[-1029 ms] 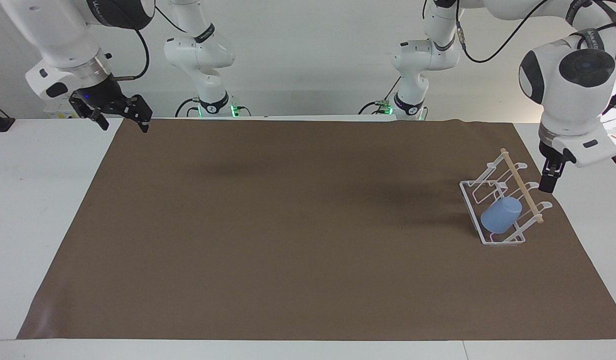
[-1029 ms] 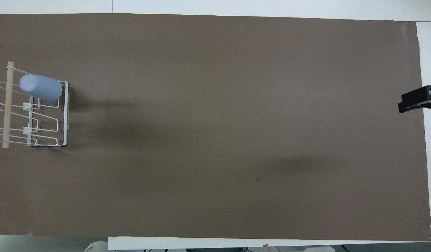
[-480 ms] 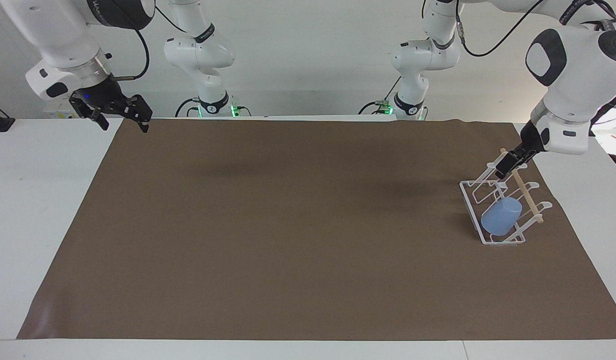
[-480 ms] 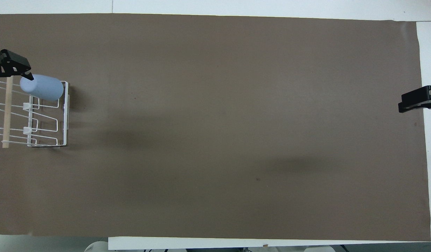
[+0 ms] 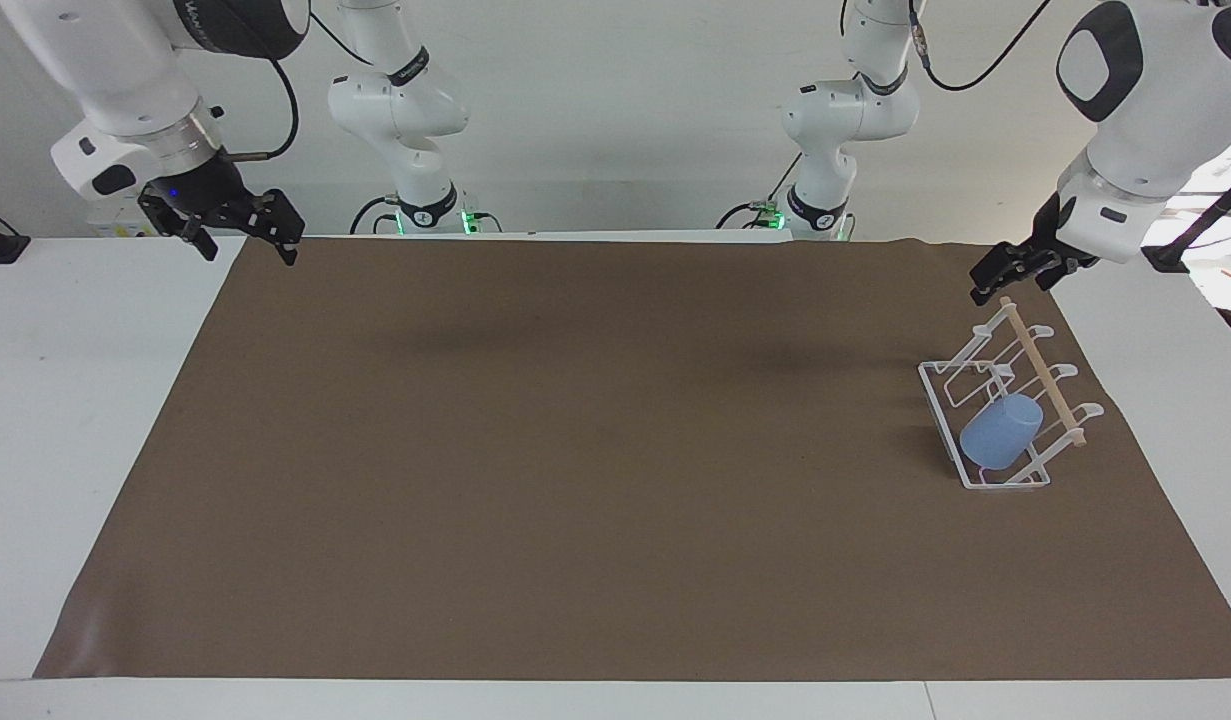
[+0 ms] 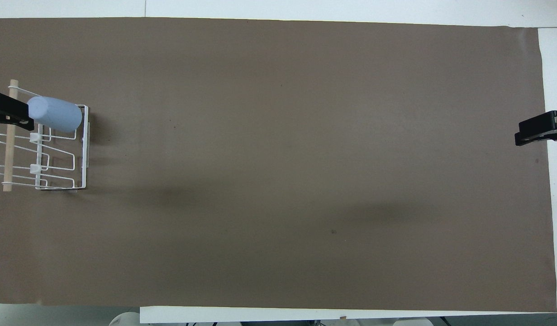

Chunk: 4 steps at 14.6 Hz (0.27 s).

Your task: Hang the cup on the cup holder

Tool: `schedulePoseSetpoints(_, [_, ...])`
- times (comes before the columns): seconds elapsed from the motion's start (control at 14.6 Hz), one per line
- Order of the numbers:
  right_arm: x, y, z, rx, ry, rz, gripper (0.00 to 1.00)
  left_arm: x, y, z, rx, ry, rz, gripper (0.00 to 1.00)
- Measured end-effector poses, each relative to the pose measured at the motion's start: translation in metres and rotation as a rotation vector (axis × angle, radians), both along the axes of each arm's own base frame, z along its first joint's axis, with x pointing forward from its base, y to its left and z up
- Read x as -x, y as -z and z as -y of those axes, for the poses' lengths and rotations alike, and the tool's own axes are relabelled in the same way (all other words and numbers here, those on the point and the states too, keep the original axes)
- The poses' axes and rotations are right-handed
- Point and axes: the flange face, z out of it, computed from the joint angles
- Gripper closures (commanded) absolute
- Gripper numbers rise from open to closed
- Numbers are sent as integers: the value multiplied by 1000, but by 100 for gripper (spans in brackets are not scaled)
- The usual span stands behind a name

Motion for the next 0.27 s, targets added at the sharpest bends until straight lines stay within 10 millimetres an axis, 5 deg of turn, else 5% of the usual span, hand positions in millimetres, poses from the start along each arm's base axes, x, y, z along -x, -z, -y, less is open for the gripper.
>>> schedulePoseSetpoints(0.27, [0,0,0,0,0,0,0,4,-10,0,5,66,17,0])
